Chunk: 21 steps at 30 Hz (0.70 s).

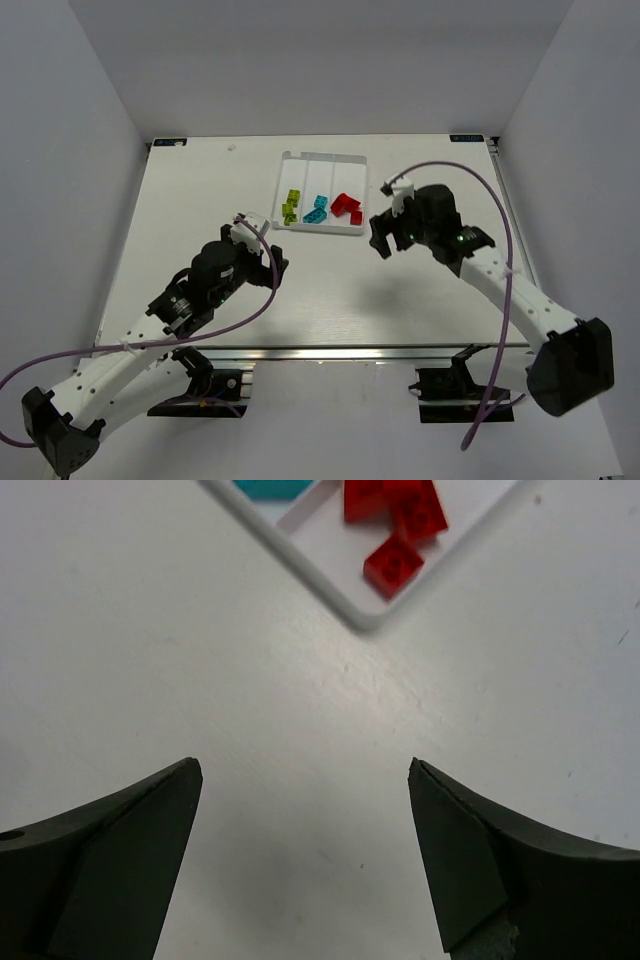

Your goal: Sort the legos into containers by color

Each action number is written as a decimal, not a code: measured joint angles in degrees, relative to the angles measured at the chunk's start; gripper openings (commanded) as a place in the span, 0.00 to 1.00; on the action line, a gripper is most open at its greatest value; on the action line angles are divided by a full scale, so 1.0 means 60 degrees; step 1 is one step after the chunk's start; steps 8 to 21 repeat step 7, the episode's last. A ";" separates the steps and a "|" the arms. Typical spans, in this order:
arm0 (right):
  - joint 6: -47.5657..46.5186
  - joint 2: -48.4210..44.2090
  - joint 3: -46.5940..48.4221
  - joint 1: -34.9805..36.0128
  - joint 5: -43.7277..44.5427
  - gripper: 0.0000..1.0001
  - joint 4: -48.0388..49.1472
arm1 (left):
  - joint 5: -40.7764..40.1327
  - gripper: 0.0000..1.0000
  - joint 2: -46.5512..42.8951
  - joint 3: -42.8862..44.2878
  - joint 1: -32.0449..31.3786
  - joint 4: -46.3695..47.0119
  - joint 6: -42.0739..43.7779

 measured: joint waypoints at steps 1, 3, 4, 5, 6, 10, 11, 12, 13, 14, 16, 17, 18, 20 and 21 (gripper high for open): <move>-0.0047 -0.0350 -0.0506 -0.0004 0.0007 0.89 0.0084 | 0.0033 0.98 0.0033 0.0000 0.0000 0.0004 0.0011; -0.0142 -0.1056 -0.1428 -0.0022 0.0007 0.89 0.0208 | 0.0109 0.98 0.0131 0.0000 0.0000 0.0011 0.0036; -0.0197 -0.1366 -0.1785 -0.0047 0.0000 0.89 0.0313 | 0.0164 0.98 0.0186 0.0000 0.0000 0.0018 0.0044; -0.0233 -0.1628 -0.2018 -0.0098 -0.0004 0.89 0.0335 | 0.0229 0.98 0.0244 0.0000 0.0000 0.0022 0.0051; -0.0240 -0.1818 -0.2149 -0.0138 0.0000 0.89 0.0375 | 0.0266 0.98 0.0291 0.0000 0.0000 0.0022 0.0069; -0.0237 -0.1945 -0.2204 -0.0197 0.0000 0.89 0.0423 | 0.0299 0.98 0.0342 0.0000 0.0000 0.0022 0.0076; -0.0237 -0.1945 -0.2204 -0.0197 0.0000 0.89 0.0423 | 0.0299 0.98 0.0342 0.0000 0.0000 0.0022 0.0076; -0.0237 -0.1945 -0.2204 -0.0197 0.0000 0.89 0.0423 | 0.0299 0.98 0.0342 0.0000 0.0000 0.0022 0.0076; -0.0237 -0.1945 -0.2204 -0.0197 0.0000 0.89 0.0423 | 0.0299 0.98 0.0342 0.0000 0.0000 0.0022 0.0076; -0.0237 -0.1945 -0.2204 -0.0197 0.0000 0.89 0.0423 | 0.0299 0.98 0.0342 0.0000 0.0000 0.0022 0.0076; -0.0237 -0.1945 -0.2204 -0.0197 0.0000 0.89 0.0423 | 0.0299 0.98 0.0342 0.0000 0.0000 0.0022 0.0076; -0.0237 -0.1945 -0.2204 -0.0197 0.0000 0.89 0.0423 | 0.0299 0.98 0.0342 0.0000 0.0000 0.0022 0.0076; -0.0237 -0.1945 -0.2204 -0.0197 0.0000 0.89 0.0423 | 0.0299 0.98 0.0342 0.0000 0.0000 0.0022 0.0076; -0.0237 -0.1945 -0.2204 -0.0197 0.0000 0.89 0.0423 | 0.0299 0.98 0.0342 0.0000 0.0000 0.0022 0.0076; -0.0237 -0.1945 -0.2204 -0.0197 0.0000 0.89 0.0423 | 0.0299 0.98 0.0342 0.0000 0.0000 0.0022 0.0076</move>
